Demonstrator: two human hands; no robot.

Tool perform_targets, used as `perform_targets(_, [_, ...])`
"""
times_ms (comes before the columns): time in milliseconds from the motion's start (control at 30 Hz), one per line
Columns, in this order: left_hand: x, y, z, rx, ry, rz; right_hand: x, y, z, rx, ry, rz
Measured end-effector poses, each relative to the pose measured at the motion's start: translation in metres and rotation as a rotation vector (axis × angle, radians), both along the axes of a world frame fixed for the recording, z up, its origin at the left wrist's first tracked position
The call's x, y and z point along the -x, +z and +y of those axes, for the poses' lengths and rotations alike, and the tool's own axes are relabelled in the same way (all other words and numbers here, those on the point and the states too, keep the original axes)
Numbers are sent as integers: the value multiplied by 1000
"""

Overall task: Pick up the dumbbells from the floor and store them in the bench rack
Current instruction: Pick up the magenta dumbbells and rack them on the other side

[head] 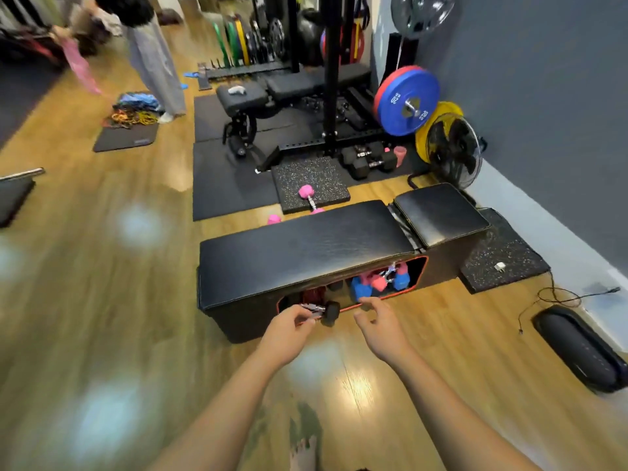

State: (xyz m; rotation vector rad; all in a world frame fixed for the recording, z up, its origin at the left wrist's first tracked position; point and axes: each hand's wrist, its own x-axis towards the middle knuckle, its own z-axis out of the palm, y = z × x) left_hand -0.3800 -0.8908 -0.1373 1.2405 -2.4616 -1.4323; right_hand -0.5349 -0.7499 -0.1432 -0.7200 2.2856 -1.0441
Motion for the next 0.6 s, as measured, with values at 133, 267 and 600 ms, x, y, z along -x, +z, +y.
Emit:
perform_targets(133, [-33, 7, 21, -25, 157, 19, -23, 9, 15, -24, 128, -52])
perform_targets(267, [-59, 17, 43, -27, 227, 61, -46, 23, 21, 36, 195, -69])
perform_targets(600, [-150, 18, 37, -30, 373, 121, -132, 36, -12, 54, 338, -117])
